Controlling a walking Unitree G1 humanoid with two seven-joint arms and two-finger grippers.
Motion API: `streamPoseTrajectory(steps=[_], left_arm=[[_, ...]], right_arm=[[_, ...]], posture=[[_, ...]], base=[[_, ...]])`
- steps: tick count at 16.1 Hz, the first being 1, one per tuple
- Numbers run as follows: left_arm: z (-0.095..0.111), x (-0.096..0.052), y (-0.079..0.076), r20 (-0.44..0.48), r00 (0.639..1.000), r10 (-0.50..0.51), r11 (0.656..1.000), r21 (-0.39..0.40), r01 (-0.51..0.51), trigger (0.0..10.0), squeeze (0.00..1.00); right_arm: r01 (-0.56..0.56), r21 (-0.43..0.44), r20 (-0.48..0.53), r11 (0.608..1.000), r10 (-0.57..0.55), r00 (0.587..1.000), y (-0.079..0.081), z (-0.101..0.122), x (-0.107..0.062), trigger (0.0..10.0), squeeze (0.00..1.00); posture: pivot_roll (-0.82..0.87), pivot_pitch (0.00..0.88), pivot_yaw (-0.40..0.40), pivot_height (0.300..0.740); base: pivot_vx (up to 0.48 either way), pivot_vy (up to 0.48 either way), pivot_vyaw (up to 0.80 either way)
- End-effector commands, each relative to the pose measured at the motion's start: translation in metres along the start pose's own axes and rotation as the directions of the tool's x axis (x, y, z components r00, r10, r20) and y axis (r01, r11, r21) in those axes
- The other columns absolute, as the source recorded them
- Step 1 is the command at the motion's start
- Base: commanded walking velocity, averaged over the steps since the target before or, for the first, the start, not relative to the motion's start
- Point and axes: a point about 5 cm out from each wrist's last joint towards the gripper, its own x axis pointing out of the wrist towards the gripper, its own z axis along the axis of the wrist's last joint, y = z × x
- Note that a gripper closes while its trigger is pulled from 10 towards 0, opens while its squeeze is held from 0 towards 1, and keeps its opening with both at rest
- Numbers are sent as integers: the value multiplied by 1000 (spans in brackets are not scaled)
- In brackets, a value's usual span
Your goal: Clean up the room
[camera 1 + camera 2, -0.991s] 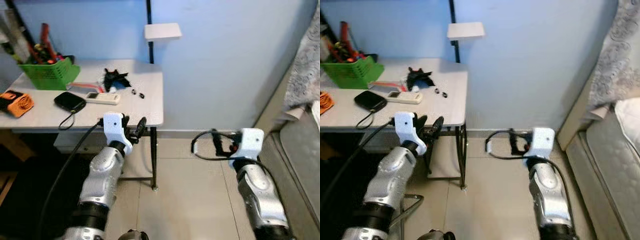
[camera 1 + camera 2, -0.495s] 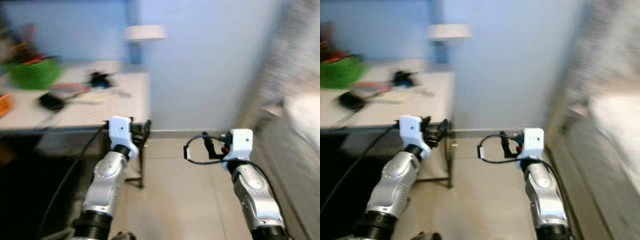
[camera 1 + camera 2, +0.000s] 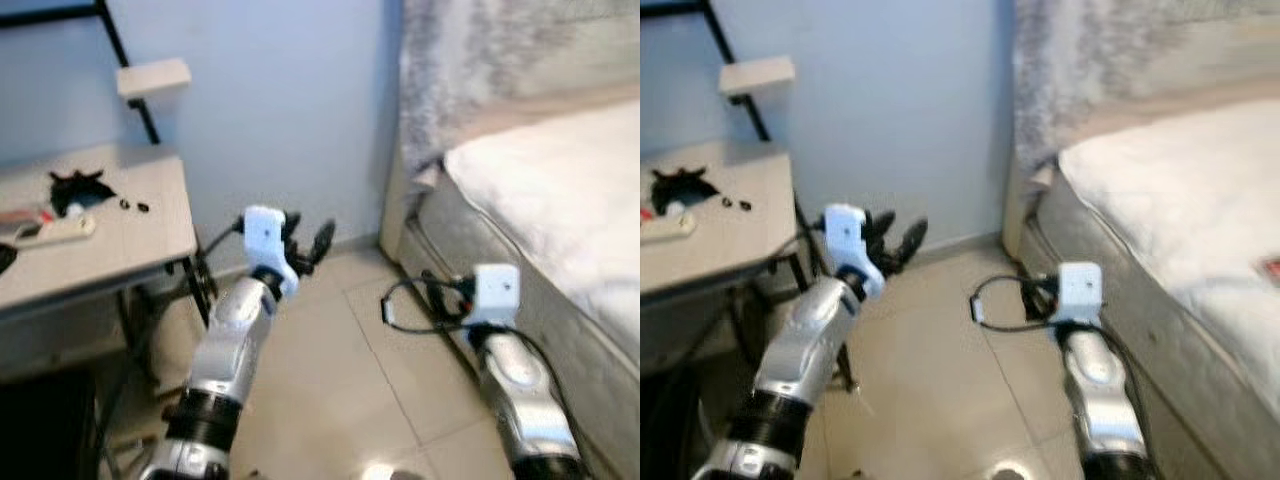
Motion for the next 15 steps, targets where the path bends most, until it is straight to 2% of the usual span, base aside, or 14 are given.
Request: streamPoseTrajectory(steps=[1, 3, 4, 5, 9, 11, 13, 15], left_arm=[[-2, -3, 8, -4, 999, 37, 999, -27, -37, 10000, 0], [-9, -6, 11, -20, 999, 47, 999, -19, -47, 10000, 0], [-11, -7, 8, -9, 1000, 12, 999, -48, -13, 10000, 502], [-13, -8, 7, -11, 1000, 16, 1000, -15, -16, 10000, 1000], [-16, -10, 10, -24, 999, 41, 999, 24, -40, 10000, 1000], [-14, -10, 8, -7, 1000, 6, 1000, 2, -6, 10000, 1000], [-14, -8, 8, -23, 1000, 9, 998, 59, -8, 10000, 1000], [-12, -7, 9, 3, 1000, 26, 998, 63, -26, 10000, 1000]], right_arm=[[-5, -13, 18, 1000, 5, 1000, 1, 3, 2, 10000, 0], [14, -7, 23, 1000, -13, 1000, -1, 1, 0, 10000, 0], [56, -47, 58, 997, -53, 997, -5, 4, -2, 10000, 0], [73, -22, 52, 997, -72, 996, -8, 1, -4, 10000, 1000], [100, -2, 42, 995, -100, 994, -13, -2, -6, 10000, 1000], [97, 11, 36, 995, -97, 995, -11, -5, -7, 10000, 1000], [99, 8, 50, 995, -99, 994, -8, -5, -9, 10000, 1000], [90, -95, 227, 991, -67, 972, 0, 24, -8, 10000, 1000]], posture=[[-86, 0, 19, 740], [-88, 0, 20, 740], [-87, 0, 19, 740], [-89, 0, 22, 740], [-90, 0, 28, 740], [-91, 0, 32, 740], [-97, 0, 35, 740], [-110, 0, 43, 740]], base=[[0, 0, -625], [0, 0, -666], [0, 0, -669], [0, 0, -738], [0, 0, -750], [302, 0, -747], [463, 0, -734], [291, 0, -719]])
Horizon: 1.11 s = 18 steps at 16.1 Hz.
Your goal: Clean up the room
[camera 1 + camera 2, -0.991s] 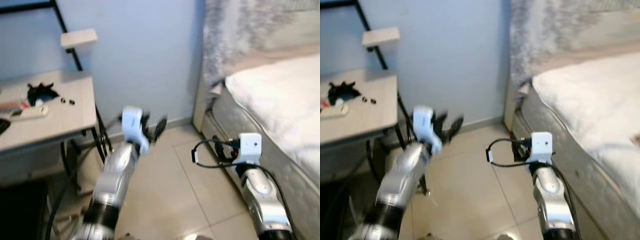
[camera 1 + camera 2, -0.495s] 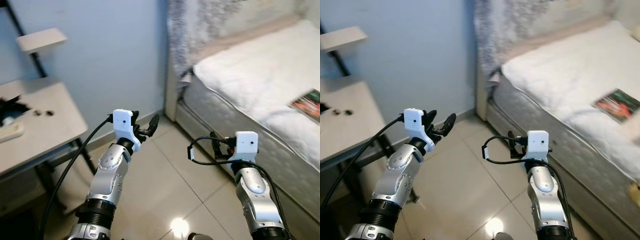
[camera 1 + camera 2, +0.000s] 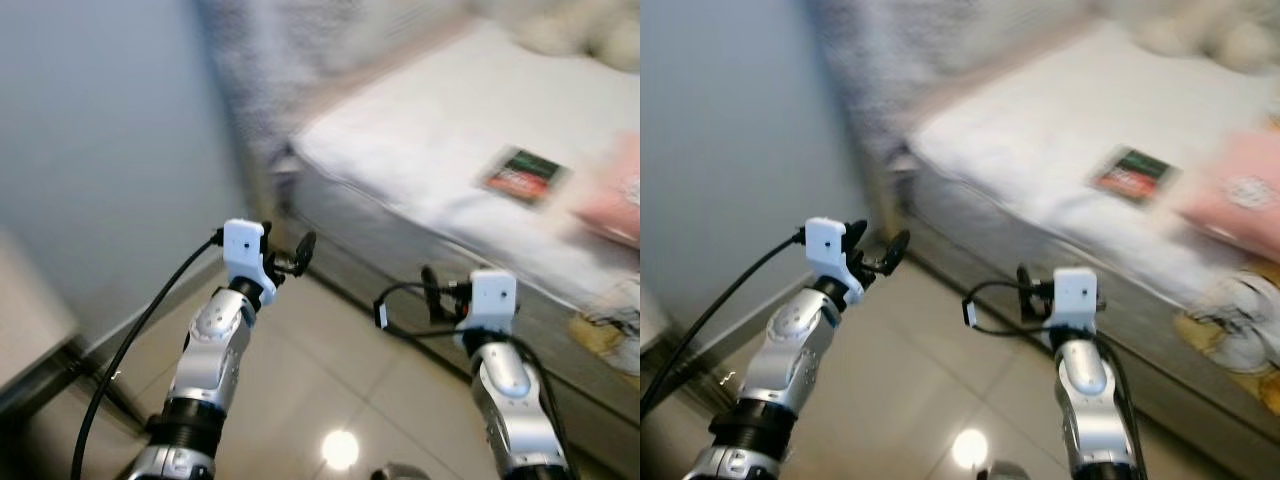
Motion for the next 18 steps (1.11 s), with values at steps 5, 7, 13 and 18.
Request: streamPoseTrajectory(steps=[5, 7, 13, 18], left_arm=[[35, 8, -12, 149, 988, -44, 992, 124, 26, 10000, 0], [34, 8, -11, 157, 987, -45, 993, 114, 28, 10000, 0], [7, 4, 11, 32, 993, 118, 991, -61, -116, 10000, 0], [-8, -11, 31, -10, 978, 207, 978, -14, -207, 10000, 0]], right_arm=[[115, 114, 7, 987, -116, 993, -17, 13, 11, 10000, 1000], [96, 88, 10, 991, -98, 995, -14, 13, 9, 10000, 1000], [81, 38, 45, 996, -82, 996, -12, 19, 11, 10000, 0], [98, 49, 5, 994, -98, 995, -24, 12, 7, 10000, 0]], posture=[[-110, 0, 47, 740], [-112, 0, 47, 740], [-121, 0, 42, 740], [-121, 0, 27, 740]], base=[[0, 0, -696], [279, -382, -713], [349, -41, -223], [0, -284, -526]])
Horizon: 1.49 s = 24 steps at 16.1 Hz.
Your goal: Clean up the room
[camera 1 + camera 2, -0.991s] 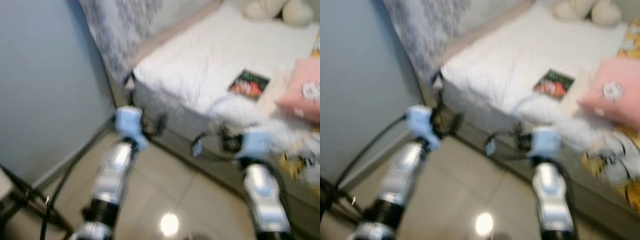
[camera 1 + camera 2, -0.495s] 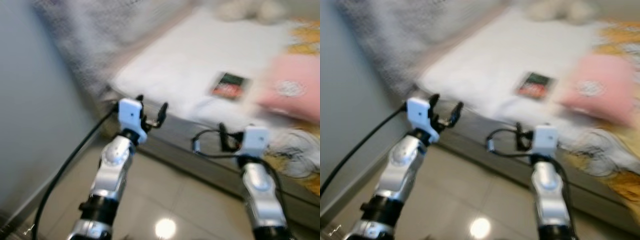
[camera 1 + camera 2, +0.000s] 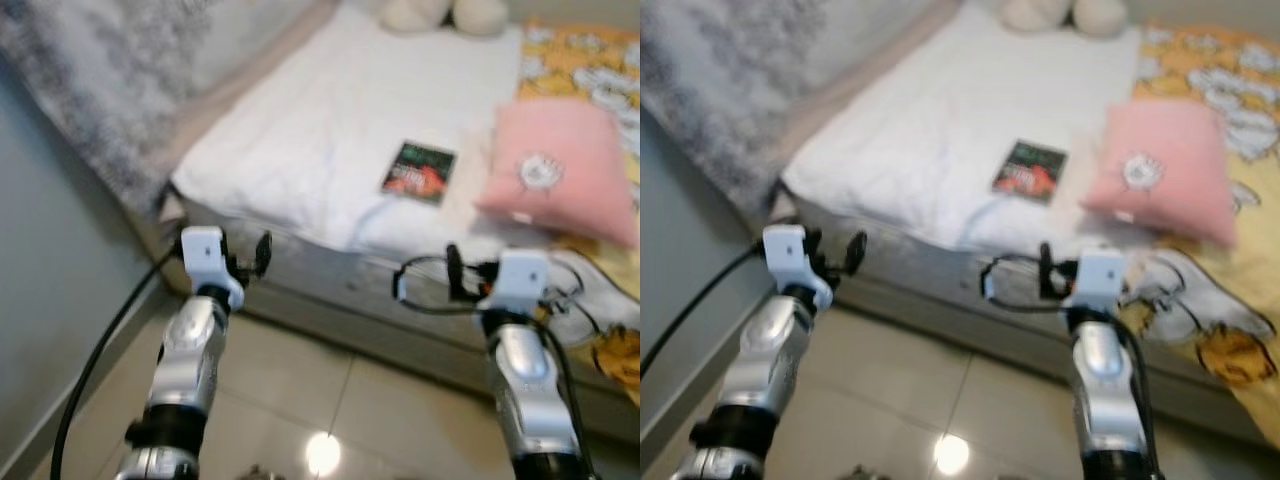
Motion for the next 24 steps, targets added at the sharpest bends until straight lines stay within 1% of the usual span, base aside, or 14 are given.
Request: streamPoseTrajectory(steps=[1, 2, 5, 8, 10, 11, 13, 14, 16, 18, 19, 20, 22, 24], left_arm=[[0, 4, -17, 12, 999, -45, 999, 20, 44, 10000, 0], [0, 5, -21, 16, 998, -54, 998, 15, 54, 10000, 0], [2, 7, -23, 27, 998, -54, 998, 19, 53, 10000, 0], [6, 10, -23, 45, 998, -37, 999, 22, 36, 10000, 0], [6, 10, -20, 48, 999, 4, 1000, 11, -5, 10000, 0], [6, 10, -19, 48, 999, 24, 1000, 6, -25, 10000, 0], [6, 11, -21, 50, 999, 21, 1000, 12, -22, 10000, 0], [7, 12, -28, 51, 999, -1, 1000, 27, 0, 10000, 0], [8, 13, -33, 59, 998, -22, 999, 45, 20, 10000, 0], [11, 13, -40, 71, 994, -83, 988, 134, 72, 10000, 0], [13, 13, -43, 81, 990, -114, 988, 114, 104, 10000, 0], [17, 12, -42, 110, 987, -113, 991, 81, 104, 10000, 0], [21, 16, -35, 117, 992, -53, 997, 64, 46, 10000, 0], [22, 18, -30, 119, 993, -19, 998, 65, 11, 10000, 0]], right_arm=[[8, -4, 22, 1000, -7, 1000, -3, 6, 2, 10000, 0], [1, -5, 25, 1000, -1, 1000, -2, 7, 3, 10000, 0], [-28, -3, 31, 1000, 28, 999, 1, 6, 2, 10000, 0], [-48, -6, 34, 999, 48, 998, 5, 6, 2, 10000, 0], [-61, -2, 30, 998, 61, 998, 7, 5, 1, 10000, 0], [-75, -21, 21, 997, 75, 997, 8, 4, 1, 10000, 0], [-80, -28, 21, 996, 80, 997, 8, 3, 1, 10000, 0], [-76, -33, 18, 997, 77, 997, 6, 2, 1, 10000, 0], [-65, -22, 16, 998, 66, 998, 4, 0, 0, 10000, 0], [-63, -20, 14, 998, 63, 998, 4, -1, -1, 10000, 0], [-68, -23, 16, 997, 68, 998, 6, -1, -2, 10000, 0], [-72, -27, 22, 997, 73, 997, 6, -1, -2, 10000, 0], [-72, -27, 26, 997, 72, 997, 6, 0, -2, 10000, 0], [-70, -29, 27, 997, 71, 997, 5, 0, -1, 10000, 0]], posture=[[-124, 0, 25, 740], [-125, 0, 26, 740], [-130, 0, 34, 740], [-134, 0, 41, 740], [-138, 0, 40, 740], [-140, 0, 40, 740], [-140, 0, 39, 740], [-142, 0, 41, 740], [-143, 0, 44, 740], [-144, 0, 46, 740], [-147, 0, 48, 740], [-148, 0, 49, 740], [-152, 0, 50, 740], [-155, 0, 49, 740]], base=[[0, -454, -656], [0, -454, -656], [0, -454, -652], [0, -454, 0], [0, -454, 0], [0, -454, 0], [0, -454, 634], [0, -454, 594], [0, -454, 288], [0, 0, 0], [0, 0, 0], [480, 0, 0], [480, 0, 0], [480, 0, 0]])
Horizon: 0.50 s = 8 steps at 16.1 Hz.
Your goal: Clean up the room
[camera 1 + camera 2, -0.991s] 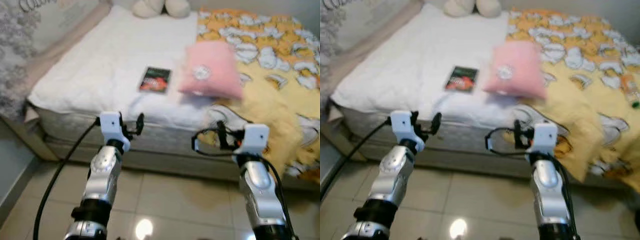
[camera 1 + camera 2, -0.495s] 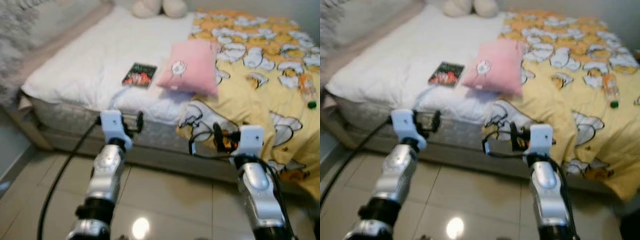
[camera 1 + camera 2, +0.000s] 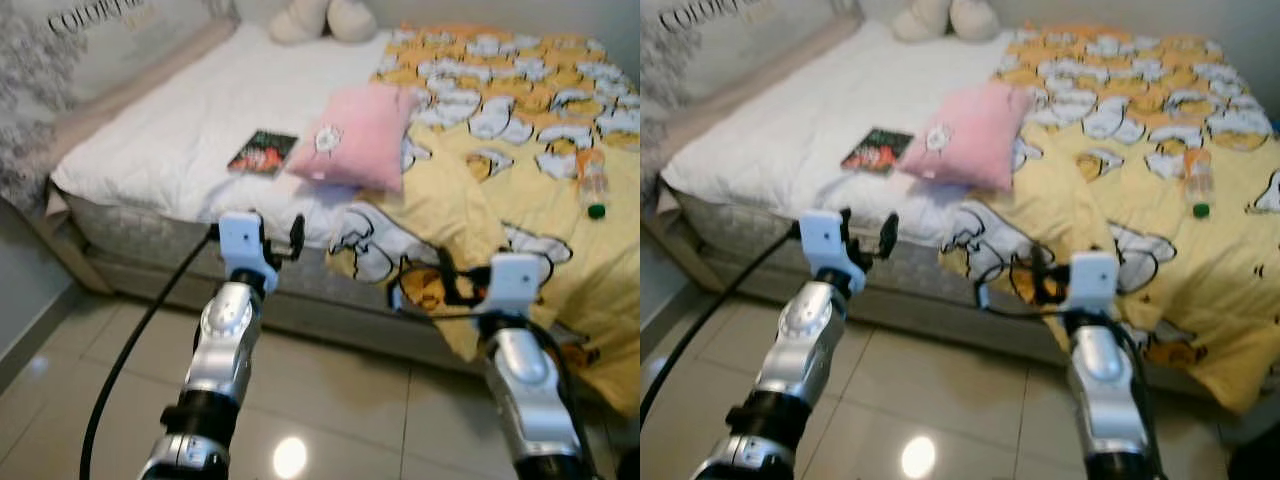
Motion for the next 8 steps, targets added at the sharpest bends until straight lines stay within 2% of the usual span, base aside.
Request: streamPoseTrajectory(steps=[1, 5, 8], left_arm=[[4, 3, 9, 9, 999, 45, 999, -10, -45, 10000, 0], [3, 3, 12, -1, 998, 70, 997, -36, -70, 10000, 0], [6, 5, 8, 14, 999, 30, 1000, 7, -30, 10000, 0]], right_arm=[[-16, 9, 12, 1000, 16, 1000, 5, 2, 3, 10000, 0], [-31, 12, 11, 999, 30, 999, 7, 2, 3, 10000, 0], [-20, 11, 21, 1000, 19, 1000, 8, 3, 4, 10000, 0]], posture=[[-156, 0, 47, 740], [-152, 0, 46, 740], [-149, 0, 50, 740]], base=[[480, 0, 0], [480, 0, 0], [480, 0, 0]])
